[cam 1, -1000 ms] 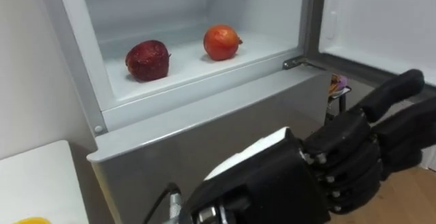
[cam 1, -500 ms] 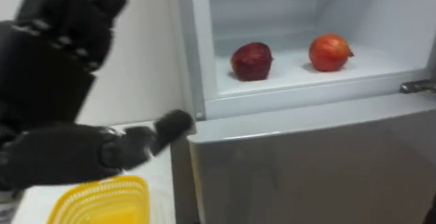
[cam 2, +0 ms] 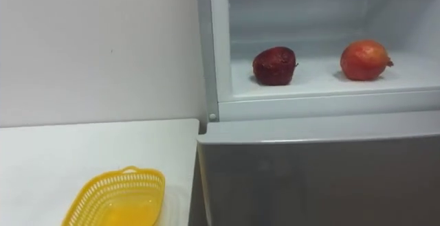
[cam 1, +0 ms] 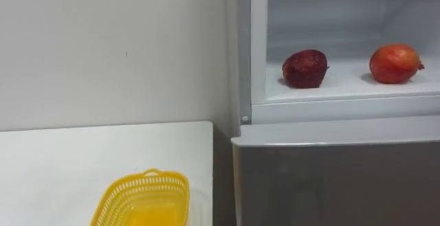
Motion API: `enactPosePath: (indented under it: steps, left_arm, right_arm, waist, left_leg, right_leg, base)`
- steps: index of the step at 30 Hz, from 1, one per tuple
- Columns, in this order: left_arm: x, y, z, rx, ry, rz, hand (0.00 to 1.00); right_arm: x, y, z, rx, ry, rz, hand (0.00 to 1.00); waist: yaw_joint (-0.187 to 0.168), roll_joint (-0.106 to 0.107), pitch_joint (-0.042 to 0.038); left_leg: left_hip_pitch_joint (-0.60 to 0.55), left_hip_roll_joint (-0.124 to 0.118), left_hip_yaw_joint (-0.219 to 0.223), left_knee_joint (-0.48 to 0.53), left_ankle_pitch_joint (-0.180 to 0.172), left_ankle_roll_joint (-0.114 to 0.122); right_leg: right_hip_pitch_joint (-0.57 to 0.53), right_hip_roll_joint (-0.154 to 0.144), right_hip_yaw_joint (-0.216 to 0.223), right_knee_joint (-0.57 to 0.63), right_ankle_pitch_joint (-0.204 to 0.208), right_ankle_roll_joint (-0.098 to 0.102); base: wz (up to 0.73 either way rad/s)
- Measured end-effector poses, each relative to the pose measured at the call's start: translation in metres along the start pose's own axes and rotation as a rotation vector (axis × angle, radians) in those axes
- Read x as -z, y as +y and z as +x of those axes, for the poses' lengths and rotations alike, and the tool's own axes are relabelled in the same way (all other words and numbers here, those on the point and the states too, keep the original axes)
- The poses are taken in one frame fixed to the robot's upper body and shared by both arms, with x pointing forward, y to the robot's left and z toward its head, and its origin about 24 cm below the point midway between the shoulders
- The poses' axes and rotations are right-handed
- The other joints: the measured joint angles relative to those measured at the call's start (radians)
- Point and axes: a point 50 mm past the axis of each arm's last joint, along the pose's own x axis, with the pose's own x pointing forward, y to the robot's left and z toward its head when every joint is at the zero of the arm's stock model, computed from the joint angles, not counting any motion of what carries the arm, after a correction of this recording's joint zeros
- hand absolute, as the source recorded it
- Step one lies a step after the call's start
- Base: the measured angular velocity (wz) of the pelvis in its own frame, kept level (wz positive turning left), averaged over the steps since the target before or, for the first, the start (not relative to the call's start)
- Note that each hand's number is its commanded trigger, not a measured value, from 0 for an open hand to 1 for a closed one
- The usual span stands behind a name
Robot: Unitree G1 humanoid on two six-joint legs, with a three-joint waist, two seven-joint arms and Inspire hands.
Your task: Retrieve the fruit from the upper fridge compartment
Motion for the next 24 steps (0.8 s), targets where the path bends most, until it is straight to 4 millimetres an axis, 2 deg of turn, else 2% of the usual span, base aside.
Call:
enactPosePath:
  steps: [1, 3, 4, 5, 6, 7, 8, 9, 10, 11, 14, 16, 17, 19, 21, 23, 24]
  left_arm:
    - [0.013, 0.004, -0.002, -0.019, 0.064, 0.004, 0.00]
    - [0.067, 0.023, -0.022, -0.111, 0.324, 0.035, 0.00]
    - [0.083, 0.028, -0.031, -0.126, 0.401, 0.058, 0.00]
    - [0.113, 0.035, -0.051, -0.143, 0.555, 0.102, 0.00]
    - [0.142, 0.042, -0.079, -0.146, 0.729, 0.163, 0.00]
    - [0.153, 0.045, -0.094, -0.146, 0.810, 0.179, 0.00]
    - [0.171, 0.051, -0.123, -0.149, 0.962, 0.195, 0.00]
    - [0.185, 0.058, -0.151, -0.155, 1.102, 0.214, 0.00]
    - [0.189, 0.061, -0.163, -0.152, 1.162, 0.229, 0.00]
    - [0.197, 0.067, -0.187, -0.148, 1.269, 0.256, 0.00]
    - [0.203, 0.079, -0.225, -0.126, 1.462, 0.335, 0.00]
    - [0.204, 0.081, -0.234, -0.067, 1.501, 0.387, 0.00]
    - [0.204, 0.080, -0.238, -0.016, 1.519, 0.421, 0.00]
    - [0.205, 0.075, -0.239, 0.068, 1.535, 0.466, 0.00]
    - [0.207, 0.066, -0.238, 0.183, 1.528, 0.532, 0.00]
    - [0.209, 0.056, -0.234, 0.255, 1.509, 0.565, 0.00]
    - [0.210, 0.052, -0.232, 0.280, 1.498, 0.574, 0.00]
  right_arm:
    - [0.001, -0.001, 0.000, 0.002, 0.003, -0.001, 0.00]
    - [0.002, -0.004, 0.000, 0.009, 0.018, 0.002, 0.00]
    - [0.002, -0.004, 0.000, 0.008, 0.019, 0.003, 0.00]
    - [0.000, -0.004, 0.000, 0.007, 0.021, 0.001, 0.00]
    - [-0.003, -0.004, 0.000, 0.003, 0.017, -0.002, 0.00]
    - [-0.002, -0.003, 0.000, -0.002, 0.019, 0.000, 0.00]
    - [-0.001, -0.001, 0.000, -0.014, 0.020, 0.003, 0.00]
    - [-0.002, 0.002, 0.000, -0.022, 0.022, 0.008, 0.00]
    - [-0.002, 0.003, 0.000, -0.024, 0.023, 0.008, 0.00]
    - [-0.001, 0.003, 0.000, -0.025, 0.029, 0.008, 0.00]
    - [-0.001, 0.002, 0.000, -0.020, 0.037, 0.029, 0.00]
    - [-0.003, 0.001, 0.000, -0.012, 0.030, 0.038, 0.00]
    - [-0.003, 0.000, 0.000, 0.000, 0.028, 0.041, 0.00]
    - [-0.004, 0.001, 0.000, 0.011, 0.027, 0.083, 0.00]
    - [-0.010, 0.001, 0.000, 0.012, 0.015, 0.150, 0.00]
    - [-0.010, 0.003, 0.000, 0.024, 0.015, 0.187, 0.00]
    - [-0.011, 0.003, 0.000, 0.033, 0.011, 0.207, 0.00]
  waist:
    - [0.000, 0.000, -0.0001]
    - [0.004, -0.010, -0.0009]
    - [0.003, -0.012, -0.0017]
    - [0.003, -0.017, -0.0019]
    - [0.003, -0.019, 0.0014]
    - [0.000, -0.026, 0.0014]
    - [0.002, -0.037, 0.0028]
    - [0.002, -0.044, -0.0024]
    - [0.002, -0.049, -0.0025]
    - [0.004, -0.059, -0.0009]
    - [0.003, -0.060, -0.0003]
    - [0.002, -0.055, 0.0017]
    - [0.001, -0.050, 0.0053]
    - [-0.004, -0.036, 0.0066]
    - [-0.029, -0.033, 0.0070]
    - [-0.040, -0.032, 0.0076]
    - [-0.046, -0.042, 0.0027]
  left_leg:
    - [-0.001, -0.002, -0.001, 0.000, 0.001, 0.001]
    - [0.000, -0.007, -0.011, -0.002, 0.001, 0.002]
    - [0.000, -0.008, -0.013, -0.002, 0.001, 0.002]
    - [0.002, -0.008, -0.013, -0.002, 0.001, 0.002]
    - [0.001, -0.008, -0.012, -0.002, 0.001, 0.002]
    - [0.001, -0.008, -0.010, -0.003, 0.001, 0.002]
    - [0.003, -0.007, -0.010, -0.004, 0.001, 0.002]
    - [0.006, -0.007, -0.008, -0.004, 0.001, 0.001]
    - [0.006, -0.005, -0.008, -0.004, 0.000, 0.001]
    - [0.008, -0.004, -0.006, -0.005, 0.000, 0.001]
    - [0.017, -0.001, 0.000, -0.011, -0.002, 0.001]
    - [0.019, 0.002, 0.002, -0.021, -0.003, 0.000]
    - [0.024, 0.002, 0.004, -0.027, -0.003, 0.000]
    - [0.024, 0.002, 0.002, -0.028, -0.003, 0.000]
    - [0.024, 0.001, 0.000, -0.024, -0.003, 0.000]
    - [0.024, 0.000, 0.004, -0.018, -0.002, 0.000]
    - [0.026, 0.000, 0.011, -0.018, -0.002, 0.000]
  right_leg:
    - [-0.006, -0.004, -0.004, 0.007, -0.007, 0.000]
    - [-0.015, -0.010, -0.007, 0.034, -0.024, 0.001]
    - [-0.015, -0.011, -0.008, 0.036, -0.027, 0.001]
    - [-0.013, -0.011, -0.010, 0.035, -0.028, 0.001]
    - [-0.012, -0.011, -0.011, 0.031, -0.028, 0.001]
    - [-0.010, -0.011, -0.013, 0.029, -0.028, 0.001]
    - [-0.005, -0.010, -0.014, 0.025, -0.028, 0.001]
    - [0.000, -0.010, -0.015, 0.018, -0.028, 0.001]
    - [0.002, -0.008, -0.016, 0.013, -0.027, 0.000]
    - [0.007, -0.007, -0.015, 0.009, -0.025, 0.000]
    - [0.020, -0.003, -0.011, -0.001, -0.023, 0.001]
    - [0.018, 0.000, -0.005, -0.001, -0.023, 0.000]
    - [0.019, 0.001, -0.006, 0.000, -0.023, 0.000]
    - [0.020, 0.001, -0.005, 0.000, -0.023, 0.001]
    - [0.019, -0.001, -0.007, 0.003, -0.023, 0.001]
    - [0.018, -0.001, -0.002, 0.005, -0.023, 0.001]
    - [0.016, 0.000, 0.003, 0.010, -0.024, 0.001]
  base:
    - [0.18]
    - [0.10]
    - [0.06]
    - [0.04]
    - [0.00]
    - [0.05]
    - [0.04]
    - [0.00]
    - [0.00]
    - [0.00]
    - [0.00]
    - [0.00]
    - [0.00]
    - [0.02]
    - [0.02]
    - [-0.08]
    - [-0.14]
